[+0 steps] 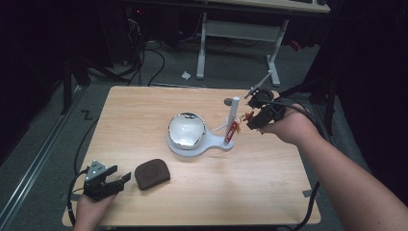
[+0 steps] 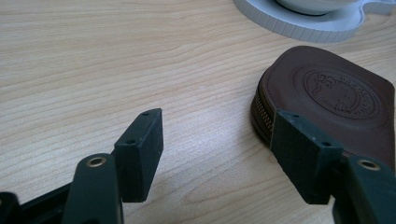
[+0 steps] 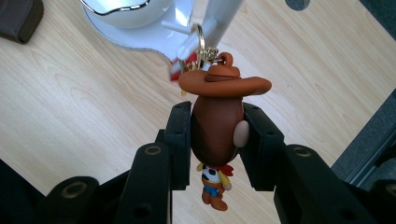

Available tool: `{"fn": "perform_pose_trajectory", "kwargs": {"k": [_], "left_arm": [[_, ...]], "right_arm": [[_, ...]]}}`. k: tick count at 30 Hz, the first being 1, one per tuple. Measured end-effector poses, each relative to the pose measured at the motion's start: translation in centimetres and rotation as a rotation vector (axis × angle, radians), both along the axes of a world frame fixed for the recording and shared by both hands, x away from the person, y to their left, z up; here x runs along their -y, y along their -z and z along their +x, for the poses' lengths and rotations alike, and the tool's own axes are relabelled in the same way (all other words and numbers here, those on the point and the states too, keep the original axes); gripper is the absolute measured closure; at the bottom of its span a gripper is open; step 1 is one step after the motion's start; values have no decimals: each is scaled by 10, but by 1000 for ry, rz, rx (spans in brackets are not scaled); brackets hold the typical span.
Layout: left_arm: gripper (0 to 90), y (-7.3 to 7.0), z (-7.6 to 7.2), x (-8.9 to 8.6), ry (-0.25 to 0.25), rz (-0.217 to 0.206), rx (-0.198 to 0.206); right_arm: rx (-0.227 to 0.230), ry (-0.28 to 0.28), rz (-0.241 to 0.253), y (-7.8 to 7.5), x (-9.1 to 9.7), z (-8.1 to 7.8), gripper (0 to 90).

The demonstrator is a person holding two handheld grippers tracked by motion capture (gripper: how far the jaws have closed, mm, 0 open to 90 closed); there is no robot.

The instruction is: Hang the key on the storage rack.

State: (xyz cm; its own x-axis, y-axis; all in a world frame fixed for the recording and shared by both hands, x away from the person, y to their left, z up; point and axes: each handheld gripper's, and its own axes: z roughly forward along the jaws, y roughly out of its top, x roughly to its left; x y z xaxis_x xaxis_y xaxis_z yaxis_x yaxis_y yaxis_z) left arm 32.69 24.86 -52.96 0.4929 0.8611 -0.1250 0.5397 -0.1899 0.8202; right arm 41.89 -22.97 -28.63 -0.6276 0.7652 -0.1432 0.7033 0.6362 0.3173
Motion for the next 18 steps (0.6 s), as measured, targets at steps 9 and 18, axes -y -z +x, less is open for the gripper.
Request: {"fn": "perform_pose_trajectory", "kwargs": {"k": [9, 18], "left_arm": [[350, 0, -1, 1, 2, 5, -1], [350, 0, 0, 1, 2, 6, -2]], "right_arm": [[-16, 12, 24, 28, 7, 1, 665], [-18, 32, 83, 59, 13, 9, 663]]}}
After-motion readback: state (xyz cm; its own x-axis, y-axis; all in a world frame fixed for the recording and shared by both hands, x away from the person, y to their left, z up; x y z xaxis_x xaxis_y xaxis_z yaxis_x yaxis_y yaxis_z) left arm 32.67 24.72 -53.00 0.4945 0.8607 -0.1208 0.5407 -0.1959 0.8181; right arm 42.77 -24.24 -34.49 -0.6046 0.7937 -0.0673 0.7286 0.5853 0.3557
